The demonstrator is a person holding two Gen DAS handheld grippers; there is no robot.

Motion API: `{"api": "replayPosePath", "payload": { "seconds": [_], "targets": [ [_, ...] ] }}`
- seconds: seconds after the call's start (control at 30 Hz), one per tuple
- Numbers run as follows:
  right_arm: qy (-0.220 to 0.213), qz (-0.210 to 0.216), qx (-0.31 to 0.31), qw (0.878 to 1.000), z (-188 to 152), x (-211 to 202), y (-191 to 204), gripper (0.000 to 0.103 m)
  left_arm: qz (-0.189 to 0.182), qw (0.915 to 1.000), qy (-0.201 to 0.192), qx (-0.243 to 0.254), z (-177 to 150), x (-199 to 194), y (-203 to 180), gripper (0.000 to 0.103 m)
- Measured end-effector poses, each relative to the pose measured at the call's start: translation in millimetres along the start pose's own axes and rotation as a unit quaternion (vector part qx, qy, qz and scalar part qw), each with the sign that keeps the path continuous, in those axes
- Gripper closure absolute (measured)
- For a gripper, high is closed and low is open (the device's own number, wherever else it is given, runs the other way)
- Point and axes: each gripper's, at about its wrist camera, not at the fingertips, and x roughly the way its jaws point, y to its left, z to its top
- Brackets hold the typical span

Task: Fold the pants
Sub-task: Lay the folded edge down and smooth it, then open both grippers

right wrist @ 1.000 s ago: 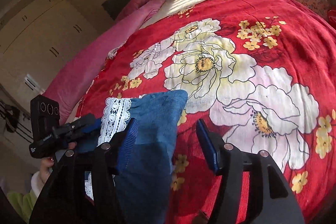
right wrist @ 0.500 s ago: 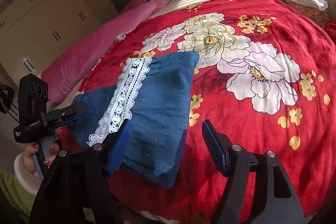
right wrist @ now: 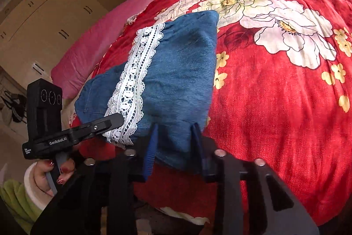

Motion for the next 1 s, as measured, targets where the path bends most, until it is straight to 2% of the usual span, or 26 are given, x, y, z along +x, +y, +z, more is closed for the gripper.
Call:
{"api": "replayPosePath", "payload": {
  "seconds": [0.1, 0.2, 0.4, 0.53, 0.7, 0.8, 1.0],
  "targets": [
    [-0.005, -0.009, -0.012, 1.000, -3, -8, 2, 0.091, -0.004, 1.0000, 0.001, 0.005, -5, -6, -2, 0.086],
    [0.005, -0.046, -0.028, 0.999, -11, -8, -2, 0.091, 0.001, 0.9999, 0.003, 0.012, -13, -8, -3, 0.085],
    [0.008, -0.038, -0.009, 0.999, -21, -1, -14, 0.089, 0.014, 0.9998, 0.005, 0.016, -19, -1, 4, 0.082],
    [0.010, -0.053, -0.021, 0.998, -21, -2, -8, 0.087, 0.022, 0.9994, 0.001, 0.028, -18, -1, -1, 0.081],
    [-0.001, -0.075, -0.035, 0.997, -22, -14, 0, 0.073, 0.024, 0.9991, -0.003, 0.034, -18, -5, -6, 0.078],
    [-0.019, -0.089, -0.046, 0.995, -20, -25, 8, 0.067, 0.026, 0.9991, -0.006, 0.034, -18, -8, -7, 0.075],
    [-0.045, -0.090, -0.069, 0.992, -15, -42, 26, 0.061, 0.031, 0.9986, -0.015, 0.039, -18, -16, -9, 0.070]
  ]
}}
